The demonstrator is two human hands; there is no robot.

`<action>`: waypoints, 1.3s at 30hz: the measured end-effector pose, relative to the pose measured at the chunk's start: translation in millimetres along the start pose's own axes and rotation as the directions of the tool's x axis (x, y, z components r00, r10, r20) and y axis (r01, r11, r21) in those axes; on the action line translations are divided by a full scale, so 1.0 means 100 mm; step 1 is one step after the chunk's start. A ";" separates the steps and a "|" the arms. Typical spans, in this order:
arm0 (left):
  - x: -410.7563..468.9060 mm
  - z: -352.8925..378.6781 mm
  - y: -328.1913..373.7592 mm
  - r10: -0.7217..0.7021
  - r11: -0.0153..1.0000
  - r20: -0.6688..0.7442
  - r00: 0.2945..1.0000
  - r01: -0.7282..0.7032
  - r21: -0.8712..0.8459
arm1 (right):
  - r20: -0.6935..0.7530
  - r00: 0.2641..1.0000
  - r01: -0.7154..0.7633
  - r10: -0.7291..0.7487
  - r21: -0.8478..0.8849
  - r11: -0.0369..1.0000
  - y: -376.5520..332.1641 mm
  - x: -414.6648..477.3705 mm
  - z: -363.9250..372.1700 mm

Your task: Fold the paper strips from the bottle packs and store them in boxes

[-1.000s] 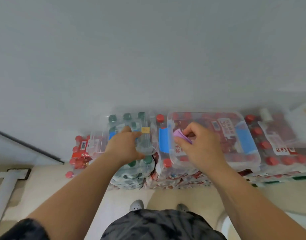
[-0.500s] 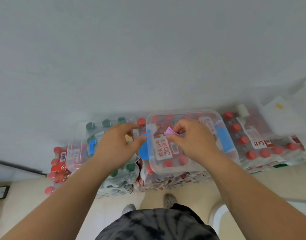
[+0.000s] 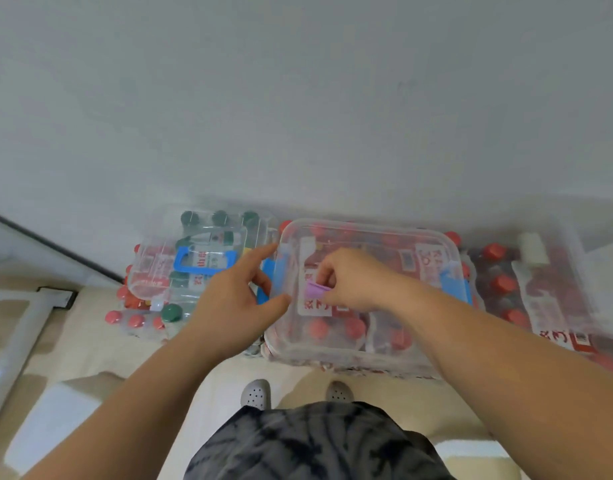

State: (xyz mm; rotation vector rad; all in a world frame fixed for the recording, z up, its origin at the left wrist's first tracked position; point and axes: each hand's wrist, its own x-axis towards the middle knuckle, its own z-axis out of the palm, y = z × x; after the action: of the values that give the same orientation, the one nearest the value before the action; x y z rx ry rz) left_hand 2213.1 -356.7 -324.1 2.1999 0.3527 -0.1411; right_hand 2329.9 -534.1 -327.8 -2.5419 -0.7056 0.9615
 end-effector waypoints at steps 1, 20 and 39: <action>-0.04 0.02 -0.02 -0.024 0.999 -0.004 1.000 0.024 -0.031 | 0.055 0.998 0.018 -0.018 0.000 1.000 0.00 0.01 0.03; 0.09 0.20 -0.05 0.060 0.976 -0.101 0.993 -0.080 -0.202 | 0.026 0.998 -0.053 0.049 0.197 0.979 0.01 0.17 0.33; 0.11 0.18 -0.10 0.063 0.972 -0.006 0.998 -0.062 -0.225 | 0.025 1.000 -0.020 0.015 0.206 0.978 0.08 0.22 0.39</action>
State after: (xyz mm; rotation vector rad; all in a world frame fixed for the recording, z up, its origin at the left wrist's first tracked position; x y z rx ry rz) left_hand 2220.6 -362.9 -344.9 1.9840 0.2835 -0.0647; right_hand 2320.3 -523.4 -370.7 -2.3632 -0.5593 1.0158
